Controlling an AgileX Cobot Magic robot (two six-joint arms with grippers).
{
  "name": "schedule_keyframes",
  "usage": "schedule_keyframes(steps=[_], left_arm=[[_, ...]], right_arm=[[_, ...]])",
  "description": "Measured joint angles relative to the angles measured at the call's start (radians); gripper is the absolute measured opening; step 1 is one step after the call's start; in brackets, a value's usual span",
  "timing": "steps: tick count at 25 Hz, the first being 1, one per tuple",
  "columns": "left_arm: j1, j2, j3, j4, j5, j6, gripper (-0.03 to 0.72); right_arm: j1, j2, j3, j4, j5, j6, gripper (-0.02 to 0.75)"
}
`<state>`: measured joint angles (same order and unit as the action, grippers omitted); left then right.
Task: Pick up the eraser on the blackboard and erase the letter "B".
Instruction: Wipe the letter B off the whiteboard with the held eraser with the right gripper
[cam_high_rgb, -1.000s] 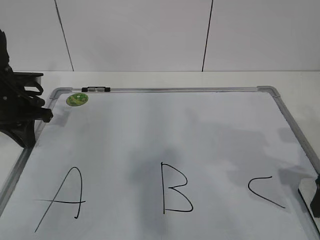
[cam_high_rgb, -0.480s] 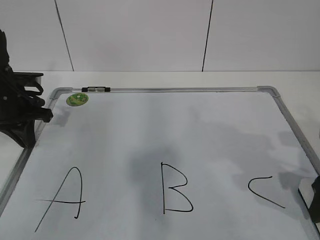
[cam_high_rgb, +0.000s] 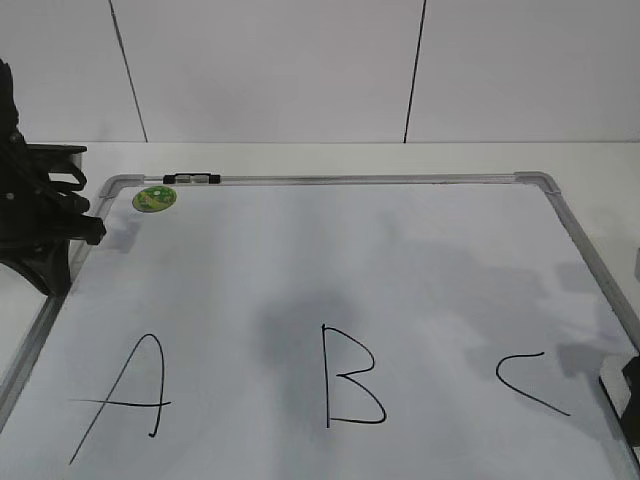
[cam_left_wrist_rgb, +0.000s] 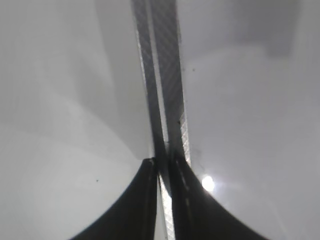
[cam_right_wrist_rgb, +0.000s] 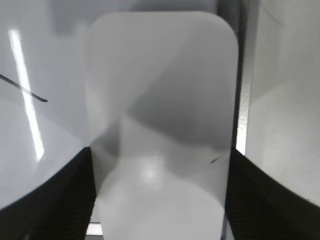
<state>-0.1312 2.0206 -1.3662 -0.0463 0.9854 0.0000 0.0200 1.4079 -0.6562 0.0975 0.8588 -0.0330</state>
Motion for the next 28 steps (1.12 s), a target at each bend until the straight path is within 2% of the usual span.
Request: schedule_keyframes(steps=[11,13,15,19,23,28], left_arm=[[0.000,0.000,0.000,-0.007,0.000,0.007,0.046],[0.000,0.000,0.000,-0.005,0.000,0.007,0.046],[0.000,0.000,0.000,-0.007,0.000,0.007,0.046],[0.000,0.000,0.000,-0.007,0.000,0.007,0.046],[0.000,0.000,0.000,-0.007,0.002,0.007,0.046],[0.000,0.000,0.000,-0.007,0.002,0.007,0.046]], right_arm=[[0.000,0.002,-0.110,0.008,0.144,0.000,0.532],[0.000,0.002,-0.121,0.048,0.148,0.000,0.532],[0.000,0.002,-0.126,0.137,0.136,-0.004,0.532],[0.010,0.002,-0.137,0.286,0.130,-0.114,0.531],[0.113,0.005,-0.189,0.240,0.130,-0.104,0.531],[0.326,0.085,-0.336,0.044,0.162,0.067,0.531]])
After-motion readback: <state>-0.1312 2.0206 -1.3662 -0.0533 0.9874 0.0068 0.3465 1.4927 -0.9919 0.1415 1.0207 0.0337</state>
